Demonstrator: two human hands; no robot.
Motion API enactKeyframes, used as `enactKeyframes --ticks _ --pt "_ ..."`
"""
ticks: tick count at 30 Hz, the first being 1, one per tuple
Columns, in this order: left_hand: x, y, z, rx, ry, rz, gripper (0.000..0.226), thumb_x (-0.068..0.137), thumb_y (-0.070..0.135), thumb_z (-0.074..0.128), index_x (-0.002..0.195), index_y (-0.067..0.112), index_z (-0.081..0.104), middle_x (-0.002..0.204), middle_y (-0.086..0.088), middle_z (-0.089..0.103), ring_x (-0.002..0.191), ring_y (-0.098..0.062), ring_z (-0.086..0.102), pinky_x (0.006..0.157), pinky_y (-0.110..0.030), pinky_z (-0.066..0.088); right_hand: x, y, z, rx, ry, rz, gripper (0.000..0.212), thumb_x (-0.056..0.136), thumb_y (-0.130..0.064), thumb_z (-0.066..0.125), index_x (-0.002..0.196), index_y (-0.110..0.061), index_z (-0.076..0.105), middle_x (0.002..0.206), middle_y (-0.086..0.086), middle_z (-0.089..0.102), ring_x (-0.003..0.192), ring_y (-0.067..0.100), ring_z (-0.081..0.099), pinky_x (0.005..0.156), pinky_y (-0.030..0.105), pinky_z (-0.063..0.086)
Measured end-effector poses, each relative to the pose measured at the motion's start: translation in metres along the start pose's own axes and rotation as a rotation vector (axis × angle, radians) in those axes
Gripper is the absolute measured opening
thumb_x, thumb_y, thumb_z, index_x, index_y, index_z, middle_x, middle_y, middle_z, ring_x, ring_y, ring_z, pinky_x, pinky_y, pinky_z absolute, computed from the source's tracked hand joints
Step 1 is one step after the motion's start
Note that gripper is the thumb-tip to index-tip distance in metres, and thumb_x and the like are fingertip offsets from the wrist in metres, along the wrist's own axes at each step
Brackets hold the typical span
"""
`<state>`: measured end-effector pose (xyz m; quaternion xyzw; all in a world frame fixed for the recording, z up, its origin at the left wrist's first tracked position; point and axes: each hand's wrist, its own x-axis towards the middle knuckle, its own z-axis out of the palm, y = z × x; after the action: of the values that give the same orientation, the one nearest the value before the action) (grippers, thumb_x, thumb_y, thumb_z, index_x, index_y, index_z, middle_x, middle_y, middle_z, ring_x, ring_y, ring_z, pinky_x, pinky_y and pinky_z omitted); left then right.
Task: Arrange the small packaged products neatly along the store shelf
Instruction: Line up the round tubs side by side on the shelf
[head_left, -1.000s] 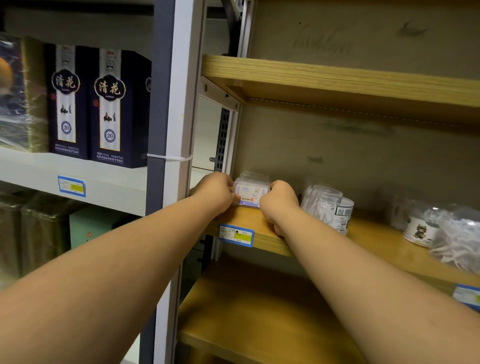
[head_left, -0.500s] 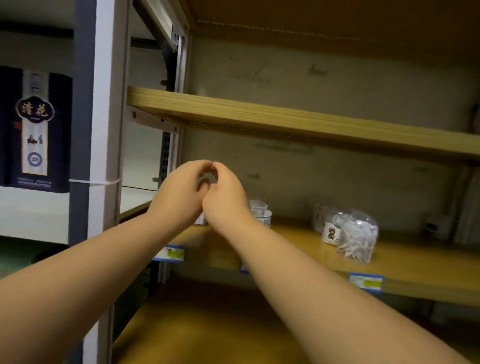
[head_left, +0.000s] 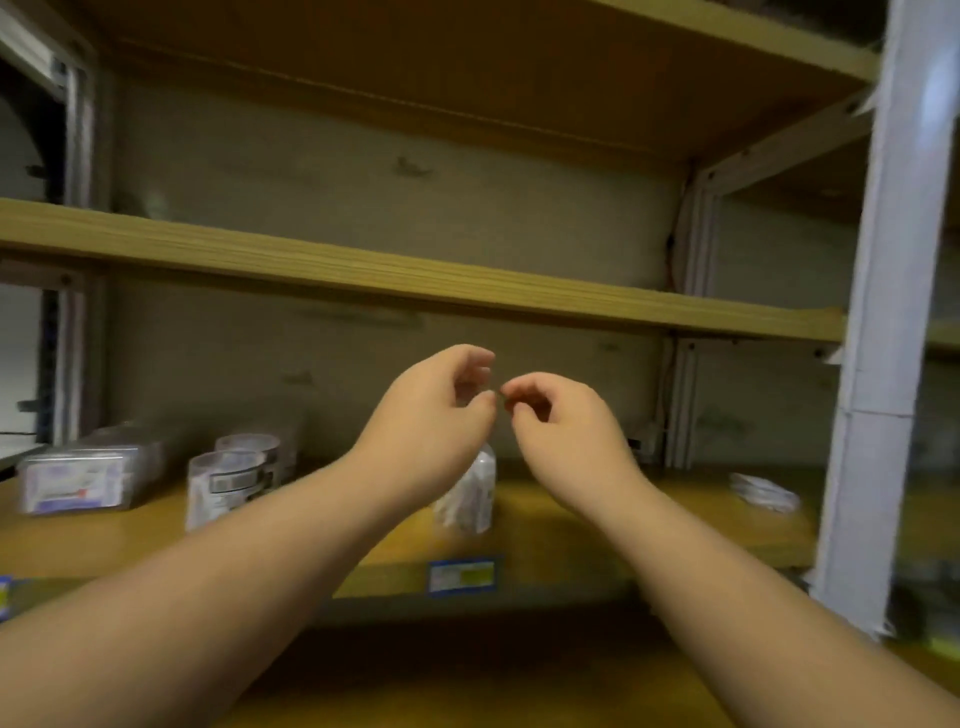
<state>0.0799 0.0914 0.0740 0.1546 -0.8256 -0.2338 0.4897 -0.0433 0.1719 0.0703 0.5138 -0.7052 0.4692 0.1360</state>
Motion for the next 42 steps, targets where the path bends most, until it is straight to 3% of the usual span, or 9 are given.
enactKeyframes --ticks 7,12,17,24,27,31,33,37,42 --pt "0.041 0.022 0.143 0.080 -0.210 -0.019 0.051 0.099 0.022 0.056 0.148 0.028 0.044 0.151 0.007 0.046 0.135 -0.007 0.044 0.104 -0.017 0.030 0.025 0.142 -0.062 -0.142 -0.176 0.122 0.030 0.100 -0.024 0.056 0.125 -0.030 0.070 0.113 -0.010 0.071 0.099 0.009 0.065 0.083 0.026 0.053" --pt "0.078 0.008 0.233 0.104 -0.241 -0.171 0.057 0.099 0.027 0.056 0.152 0.034 0.036 0.154 0.005 0.040 0.076 0.009 0.047 0.065 -0.005 0.034 0.055 0.225 -0.081 -0.195 -0.252 0.195 0.032 0.099 -0.021 0.055 0.127 -0.032 0.067 0.123 -0.009 0.068 0.112 0.013 0.063 0.100 0.036 0.053" --pt "0.122 -0.013 0.300 0.164 -0.284 -0.316 0.061 0.095 0.035 0.056 0.152 0.032 0.035 0.152 -0.003 0.041 0.123 -0.020 0.052 0.092 -0.025 0.044 0.079 0.284 -0.071 -0.387 -0.372 0.285 0.038 0.097 -0.025 0.054 0.133 -0.022 0.063 0.133 0.005 0.064 0.119 0.028 0.060 0.093 0.036 0.052" --pt "0.196 -0.053 0.384 0.298 -0.422 -0.368 0.095 0.082 0.056 0.066 0.158 0.034 0.014 0.159 -0.011 0.028 0.139 -0.034 0.038 0.110 -0.046 0.040 0.090 0.299 -0.072 -0.555 -0.480 0.257 0.033 0.097 -0.032 0.050 0.118 -0.012 0.066 0.124 0.014 0.064 0.114 0.035 0.059 0.083 0.036 0.044" --pt "0.222 -0.064 0.412 0.339 -0.431 -0.366 0.100 0.080 0.060 0.067 0.158 0.038 0.008 0.160 -0.018 0.014 0.141 -0.041 0.028 0.114 -0.051 0.032 0.090 0.296 -0.079 -0.632 -0.475 0.216 0.036 0.099 -0.033 0.051 0.124 -0.010 0.064 0.130 0.014 0.061 0.120 0.036 0.055 0.089 0.037 0.042" --pt "0.233 -0.069 0.435 0.452 -0.431 -0.289 0.072 0.081 0.062 0.065 0.143 0.033 0.041 0.141 -0.018 0.034 0.127 -0.040 0.037 0.108 -0.043 0.037 0.092 0.299 -0.087 -0.860 -0.364 0.189 0.044 0.096 -0.031 0.055 0.136 -0.011 0.059 0.139 0.016 0.051 0.127 0.037 0.045 0.103 0.044 0.036" --pt "0.233 -0.077 0.439 0.457 -0.444 -0.274 0.070 0.079 0.060 0.068 0.137 0.027 0.048 0.134 -0.014 0.044 0.126 -0.035 0.039 0.100 -0.037 0.039 0.101 0.302 -0.087 -0.942 -0.410 0.289 0.054 0.095 -0.027 0.057 0.147 -0.011 0.049 0.149 0.020 0.040 0.136 0.044 0.035 0.112 0.058 0.029" --pt "0.230 -0.086 0.433 0.279 -0.418 -0.246 0.071 0.075 0.041 0.082 0.133 0.019 0.048 0.129 -0.009 0.056 0.110 -0.024 0.055 0.084 -0.030 0.049 0.117 0.314 -0.084 -0.960 -0.550 0.503 0.082 0.095 -0.024 0.061 0.162 -0.011 0.016 0.168 0.025 0.004 0.152 0.056 -0.001 0.113 0.079 0.012" --pt "0.223 -0.080 0.403 0.165 -0.475 -0.269 0.076 0.075 0.026 0.085 0.137 0.017 0.042 0.123 -0.004 0.058 0.100 -0.017 0.055 0.074 -0.027 0.050 0.120 0.327 -0.082 -0.979 -0.573 0.652 0.092 0.095 -0.023 0.064 0.164 -0.015 0.005 0.170 0.022 -0.009 0.152 0.057 -0.006 0.114 0.077 0.020"
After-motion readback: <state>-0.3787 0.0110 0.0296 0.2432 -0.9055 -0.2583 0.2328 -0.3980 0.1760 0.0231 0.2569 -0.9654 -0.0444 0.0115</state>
